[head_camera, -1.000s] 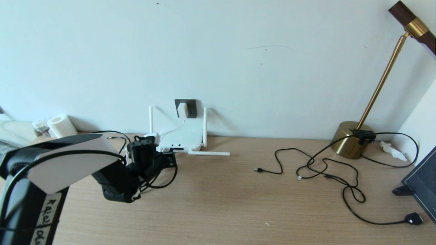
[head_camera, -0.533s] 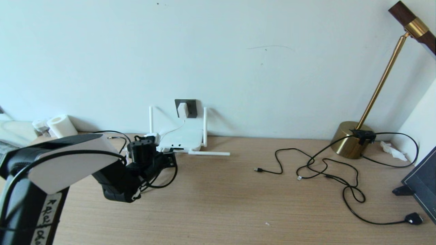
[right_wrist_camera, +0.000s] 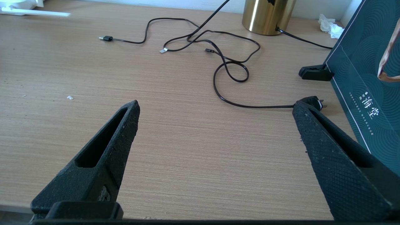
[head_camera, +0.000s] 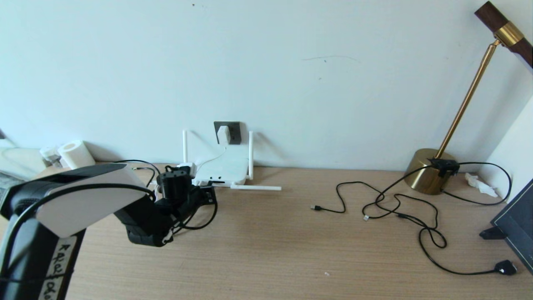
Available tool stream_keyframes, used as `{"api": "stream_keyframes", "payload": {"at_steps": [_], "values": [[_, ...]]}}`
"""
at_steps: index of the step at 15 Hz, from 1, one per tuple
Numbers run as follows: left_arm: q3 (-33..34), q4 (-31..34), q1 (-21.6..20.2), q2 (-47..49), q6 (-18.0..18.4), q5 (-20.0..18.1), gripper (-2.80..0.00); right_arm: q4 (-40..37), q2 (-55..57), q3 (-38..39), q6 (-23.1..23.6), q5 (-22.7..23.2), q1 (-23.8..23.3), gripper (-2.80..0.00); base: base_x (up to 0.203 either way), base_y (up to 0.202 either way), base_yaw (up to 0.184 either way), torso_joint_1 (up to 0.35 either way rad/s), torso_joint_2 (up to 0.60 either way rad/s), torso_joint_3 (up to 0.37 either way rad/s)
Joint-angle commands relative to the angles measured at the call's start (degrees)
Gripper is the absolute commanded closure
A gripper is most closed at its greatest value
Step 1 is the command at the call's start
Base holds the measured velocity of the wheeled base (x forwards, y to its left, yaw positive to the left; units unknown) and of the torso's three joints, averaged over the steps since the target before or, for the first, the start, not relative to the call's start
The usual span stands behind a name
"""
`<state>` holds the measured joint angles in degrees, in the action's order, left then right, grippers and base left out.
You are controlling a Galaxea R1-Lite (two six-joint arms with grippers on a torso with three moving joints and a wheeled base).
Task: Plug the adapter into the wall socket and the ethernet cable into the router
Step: Plug cable into router interface
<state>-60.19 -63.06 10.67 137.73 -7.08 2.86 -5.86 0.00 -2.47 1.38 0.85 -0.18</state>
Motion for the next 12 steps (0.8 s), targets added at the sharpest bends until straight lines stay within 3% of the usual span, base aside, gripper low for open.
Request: {"api": "stream_keyframes", "payload": {"at_steps": [1,12], "values": [[-0.6,-0.3,0.0,0.1,-0.1,0.0,0.0,0.0,0.1,0.0,0.0,0.0,0.0,-2.8,0.0,0.0,0.0,0.0,0.0,0.0],[-1.1,0.0,-0.3,0.3,0.0,0.0,0.0,0.0,0.1,0.0,0.0,0.0,0.0,-2.8,0.0,0.0,0.0,0.0,0.0,0.0]]}}
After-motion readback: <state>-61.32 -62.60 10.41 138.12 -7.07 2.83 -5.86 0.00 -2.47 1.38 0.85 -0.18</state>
